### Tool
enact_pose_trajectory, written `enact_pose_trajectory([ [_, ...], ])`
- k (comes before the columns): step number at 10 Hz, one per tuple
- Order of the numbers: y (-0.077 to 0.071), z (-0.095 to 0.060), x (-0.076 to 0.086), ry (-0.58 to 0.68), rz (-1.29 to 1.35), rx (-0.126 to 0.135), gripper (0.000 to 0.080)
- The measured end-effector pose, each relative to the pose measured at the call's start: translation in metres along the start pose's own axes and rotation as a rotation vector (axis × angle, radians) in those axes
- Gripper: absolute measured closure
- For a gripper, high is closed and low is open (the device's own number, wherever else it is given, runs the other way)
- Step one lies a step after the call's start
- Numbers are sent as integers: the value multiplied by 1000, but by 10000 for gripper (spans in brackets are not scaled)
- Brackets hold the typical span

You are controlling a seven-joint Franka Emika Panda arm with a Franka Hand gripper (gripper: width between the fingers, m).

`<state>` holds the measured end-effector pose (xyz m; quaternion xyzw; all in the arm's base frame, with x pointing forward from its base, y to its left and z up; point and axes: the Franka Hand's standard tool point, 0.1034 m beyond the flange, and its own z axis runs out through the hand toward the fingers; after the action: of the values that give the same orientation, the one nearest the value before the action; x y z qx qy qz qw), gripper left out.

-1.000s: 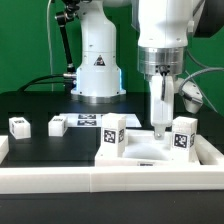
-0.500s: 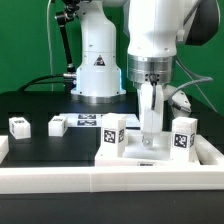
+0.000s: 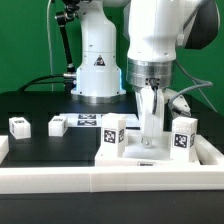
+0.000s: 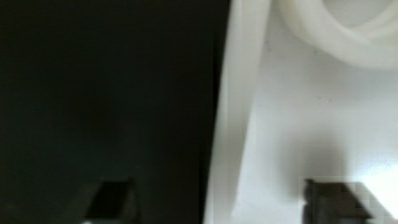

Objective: Assemble square table

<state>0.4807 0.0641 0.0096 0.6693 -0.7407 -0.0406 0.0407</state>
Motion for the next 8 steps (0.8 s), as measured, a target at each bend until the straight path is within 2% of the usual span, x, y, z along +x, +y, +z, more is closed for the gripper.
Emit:
enact_pose_trajectory([
  [1,0,0,0,0,0,0,455],
  [2,0,0,0,0,0,-1,634],
  [3,-1,-1,0,1,-2,7,720],
  [8,-2,-1,0,1,-4,11,720],
])
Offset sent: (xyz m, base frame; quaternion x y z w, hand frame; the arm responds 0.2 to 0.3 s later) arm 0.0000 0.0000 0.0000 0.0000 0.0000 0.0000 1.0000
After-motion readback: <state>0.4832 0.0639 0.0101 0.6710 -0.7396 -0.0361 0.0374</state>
